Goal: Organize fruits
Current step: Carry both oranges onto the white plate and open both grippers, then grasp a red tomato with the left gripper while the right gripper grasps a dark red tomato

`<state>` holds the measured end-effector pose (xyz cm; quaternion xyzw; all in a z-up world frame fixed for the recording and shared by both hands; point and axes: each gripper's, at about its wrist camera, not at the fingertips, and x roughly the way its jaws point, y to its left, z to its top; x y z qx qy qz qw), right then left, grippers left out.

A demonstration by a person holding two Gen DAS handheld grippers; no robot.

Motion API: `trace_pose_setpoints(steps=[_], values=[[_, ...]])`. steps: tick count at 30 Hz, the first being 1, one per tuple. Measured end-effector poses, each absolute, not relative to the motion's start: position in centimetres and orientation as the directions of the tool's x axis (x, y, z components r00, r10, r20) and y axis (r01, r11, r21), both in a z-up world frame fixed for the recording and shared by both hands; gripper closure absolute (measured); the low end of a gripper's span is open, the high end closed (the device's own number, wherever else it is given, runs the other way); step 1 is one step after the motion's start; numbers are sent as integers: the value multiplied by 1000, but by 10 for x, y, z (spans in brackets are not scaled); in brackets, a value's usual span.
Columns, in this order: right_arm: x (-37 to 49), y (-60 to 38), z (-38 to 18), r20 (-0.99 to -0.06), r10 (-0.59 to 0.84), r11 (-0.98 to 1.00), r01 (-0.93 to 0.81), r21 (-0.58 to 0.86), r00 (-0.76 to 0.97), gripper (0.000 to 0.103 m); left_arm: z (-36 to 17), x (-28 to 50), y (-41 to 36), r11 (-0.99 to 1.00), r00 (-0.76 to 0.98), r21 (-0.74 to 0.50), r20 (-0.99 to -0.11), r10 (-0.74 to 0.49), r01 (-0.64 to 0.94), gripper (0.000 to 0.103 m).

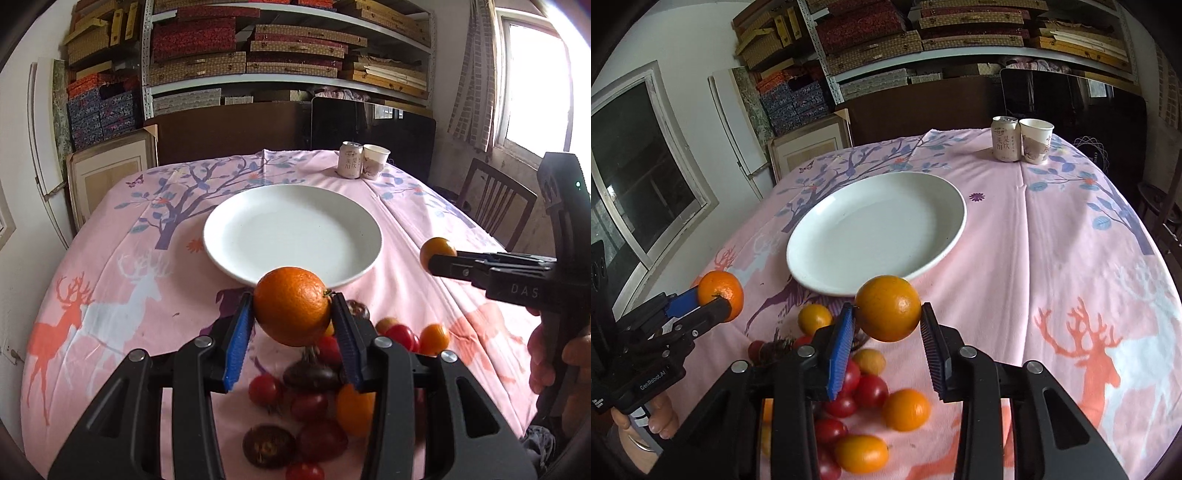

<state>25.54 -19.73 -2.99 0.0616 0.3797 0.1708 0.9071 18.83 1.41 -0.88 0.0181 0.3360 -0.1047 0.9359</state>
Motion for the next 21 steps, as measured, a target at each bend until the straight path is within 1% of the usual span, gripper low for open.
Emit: trace_pose_setpoints(steps=[2,5,7,8,9,10,11,12,13,15,17,20,21], values=[[278,-191,-31,-678,363,932,-254,260,639,66,-11,219,11,976,729,-52,-656,-195,213,61],[305,-181,-31,-686,361,932,-240,270,632,66,-19,255,7,979,703,-36,-691,-171,203,61],[320,-176,-32,-690,372,928,-240,285,621,65,-25,273,4,976,679,-42,-711,-180,214,61],[326,-175,-34,-694,381,924,-237,298,611,61,-29,279,5,974,666,-48,-722,-188,223,60],[331,-175,-34,-697,392,919,-231,318,601,45,-33,283,4,973,654,-52,-732,-191,227,60],[332,-176,-33,-693,392,918,-215,332,604,37,-37,287,5,972,641,-57,-742,-195,229,60],[328,-178,-32,-681,392,918,-210,338,619,37,-40,288,4,971,630,-61,-751,-196,230,60],[324,-178,-30,-674,392,918,-216,333,627,37,-43,286,7,972,631,-66,-750,-197,226,55],[317,-179,-29,-671,388,920,-224,321,632,37,-42,282,9,973,642,-63,-742,-193,220,45],[301,-183,-28,-663,376,926,-230,301,647,37,-39,264,12,976,675,-40,-716,-178,216,37],[282,-191,-28,-655,374,926,-232,296,656,36,-32,243,13,972,700,-21,-690,-183,233,34],[253,-207,-34,-644,374,925,-214,315,667,33,-24,205,15,968,725,-9,-660,-195,252,33],[243,-213,-36,-639,375,923,-206,324,672,33,-23,192,17,966,728,-17,-654,-206,258,30]])
